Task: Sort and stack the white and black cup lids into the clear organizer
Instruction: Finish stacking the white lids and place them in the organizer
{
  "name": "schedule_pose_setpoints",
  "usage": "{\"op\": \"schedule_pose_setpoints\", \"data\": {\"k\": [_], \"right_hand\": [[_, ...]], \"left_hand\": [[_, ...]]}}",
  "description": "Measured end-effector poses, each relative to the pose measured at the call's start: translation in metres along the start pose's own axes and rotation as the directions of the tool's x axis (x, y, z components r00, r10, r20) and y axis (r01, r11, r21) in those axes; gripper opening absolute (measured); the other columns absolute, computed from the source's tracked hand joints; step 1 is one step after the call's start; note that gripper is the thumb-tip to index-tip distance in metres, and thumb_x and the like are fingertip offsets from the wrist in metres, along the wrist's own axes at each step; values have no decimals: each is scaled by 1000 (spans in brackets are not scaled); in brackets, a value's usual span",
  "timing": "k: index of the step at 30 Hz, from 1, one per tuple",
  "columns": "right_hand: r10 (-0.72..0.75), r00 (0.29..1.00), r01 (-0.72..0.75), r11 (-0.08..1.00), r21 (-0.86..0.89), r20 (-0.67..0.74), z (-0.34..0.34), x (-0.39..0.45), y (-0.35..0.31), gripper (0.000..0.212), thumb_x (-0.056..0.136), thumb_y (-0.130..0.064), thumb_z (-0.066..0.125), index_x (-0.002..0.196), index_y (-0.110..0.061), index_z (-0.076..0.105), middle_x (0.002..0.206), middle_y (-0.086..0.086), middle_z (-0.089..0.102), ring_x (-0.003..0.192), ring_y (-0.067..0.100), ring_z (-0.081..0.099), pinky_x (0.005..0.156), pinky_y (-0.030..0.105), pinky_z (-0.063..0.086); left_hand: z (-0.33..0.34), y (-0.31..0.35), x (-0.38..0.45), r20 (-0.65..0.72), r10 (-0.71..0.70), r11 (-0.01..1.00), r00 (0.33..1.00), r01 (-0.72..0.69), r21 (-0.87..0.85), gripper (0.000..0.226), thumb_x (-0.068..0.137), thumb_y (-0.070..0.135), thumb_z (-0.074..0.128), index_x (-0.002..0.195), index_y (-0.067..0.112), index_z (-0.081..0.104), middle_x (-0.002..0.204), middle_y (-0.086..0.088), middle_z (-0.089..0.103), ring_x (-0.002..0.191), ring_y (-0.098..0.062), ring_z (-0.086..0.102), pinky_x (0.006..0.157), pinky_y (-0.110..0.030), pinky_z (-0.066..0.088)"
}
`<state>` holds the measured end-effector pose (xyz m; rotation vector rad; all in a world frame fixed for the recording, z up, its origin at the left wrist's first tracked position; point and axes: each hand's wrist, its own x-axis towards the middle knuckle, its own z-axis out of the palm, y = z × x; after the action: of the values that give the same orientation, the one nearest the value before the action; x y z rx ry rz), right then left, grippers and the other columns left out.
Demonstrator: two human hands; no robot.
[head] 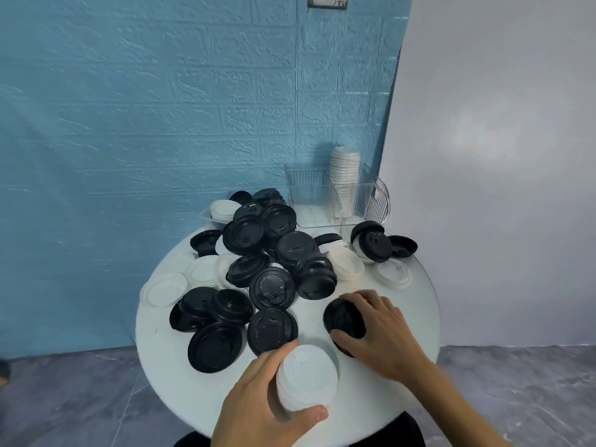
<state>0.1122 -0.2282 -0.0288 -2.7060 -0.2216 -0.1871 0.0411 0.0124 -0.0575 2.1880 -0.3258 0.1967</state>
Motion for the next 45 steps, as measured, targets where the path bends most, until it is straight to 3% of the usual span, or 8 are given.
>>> {"op": "schedule_pose_setpoints", "data": {"k": [7,13,19,24,29,35,40,45], "right_hand": [[-13,997,16,999,35,-80,-9,13,-8,93,74,-78,53,153,-40,20,146,-18,31,133,10,31,108,28,24],[-78,989,77,997,-11,-122,3,37,-29,115,66,-64,77,156,-35,11,154,-7,18,138,22,35,108,35,36],[-131,991,131,991,-25,-9,-1,58,-23,137,65,-52,86,154,-46,-18,167,-9,-10,155,25,-2,123,47,17],[-184,981,183,983,-17,-63,2,56,-18,127,67,-50,83,156,-45,-7,149,-11,26,138,15,21,110,32,17],[-226,968,224,974,-29,-107,4,46,-15,88,73,-49,77,147,-39,31,137,-12,32,130,15,32,102,25,19],[-220,973,231,945,232,-73,3,28,-26,80,75,-53,74,139,-50,26,117,-41,49,114,-17,44,108,6,3],[-119,989,143,892,429,-83,3,20,-29,69,85,-42,76,141,-49,35,101,-25,66,94,4,63,104,40,43],[-128,985,158,939,307,-113,3,5,-21,54,87,-49,68,131,-57,38,99,-33,58,111,-10,45,108,25,28]], "left_hand": [[1,2,0,-9,-3,1000,1000,3,22,101,48,79,78,132,83,22,140,51,37,130,22,37,93,-8,40],[-2,4,2,35,-25,1000,999,25,19,92,46,80,75,131,71,40,140,52,33,129,22,37,94,-1,35],[-4,8,3,59,-35,999,998,33,25,94,47,81,72,133,68,38,142,54,25,131,26,31,95,3,30],[-5,9,3,59,-39,999,997,38,13,92,49,82,71,132,72,35,141,54,24,131,24,31,99,-3,34],[-5,10,3,59,-38,999,998,37,14,92,48,81,73,132,70,37,143,55,22,132,26,29,97,1,32],[-7,10,3,66,-25,1000,998,25,10,95,49,81,73,134,69,35,144,56,17,133,27,28,98,2,30],[-7,10,4,73,-36,999,997,35,12,95,48,80,73,135,68,36,143,57,17,132,28,26,97,3,29],[-6,8,4,62,-23,1000,998,23,7,95,49,80,75,135,68,37,144,56,20,133,26,30,98,1,31]]}}
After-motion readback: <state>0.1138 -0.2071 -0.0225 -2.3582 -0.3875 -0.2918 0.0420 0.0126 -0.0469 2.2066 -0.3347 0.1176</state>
